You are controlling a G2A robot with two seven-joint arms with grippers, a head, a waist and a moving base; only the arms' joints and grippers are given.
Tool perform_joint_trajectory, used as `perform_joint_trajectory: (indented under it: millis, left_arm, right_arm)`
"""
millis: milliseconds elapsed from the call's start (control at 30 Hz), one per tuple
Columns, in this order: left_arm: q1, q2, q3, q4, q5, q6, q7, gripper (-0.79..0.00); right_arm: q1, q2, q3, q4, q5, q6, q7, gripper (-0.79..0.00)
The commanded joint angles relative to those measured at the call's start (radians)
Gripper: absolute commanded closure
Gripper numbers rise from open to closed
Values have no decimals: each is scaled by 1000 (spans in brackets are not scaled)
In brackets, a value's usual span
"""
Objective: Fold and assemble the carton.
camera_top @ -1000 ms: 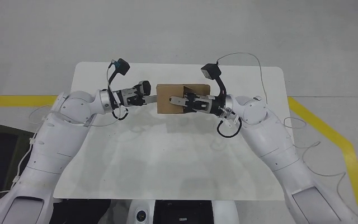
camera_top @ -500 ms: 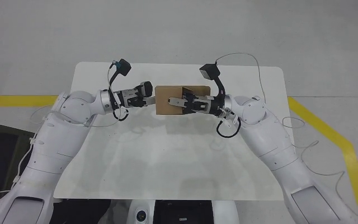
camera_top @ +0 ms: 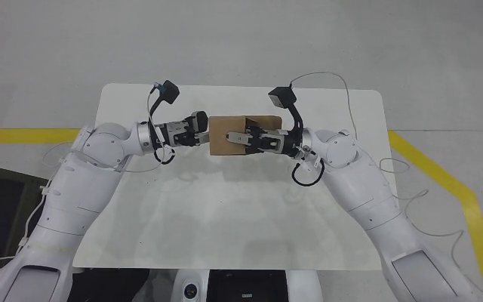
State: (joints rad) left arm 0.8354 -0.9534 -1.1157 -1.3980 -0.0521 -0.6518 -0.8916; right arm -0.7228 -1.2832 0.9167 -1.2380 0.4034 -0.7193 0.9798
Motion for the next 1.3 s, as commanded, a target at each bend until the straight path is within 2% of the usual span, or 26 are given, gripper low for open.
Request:
perform_joint_trajectory:
  millis: [0,667,1267]
  left_arm:
    - [0,0,1,-1,-1,2,-1,-785]
    - [-17,-7,13,76,-101,-7,-44,-785]
    - [-20,-11,23,59,-129,-40,-66,-785]
  right_arm:
    - [0,-1,0,1,0,0,0,0]
    - [-10,-1,8,13,80,-9,79,0]
    - [3,-11,0,31,110,-23,98,0]
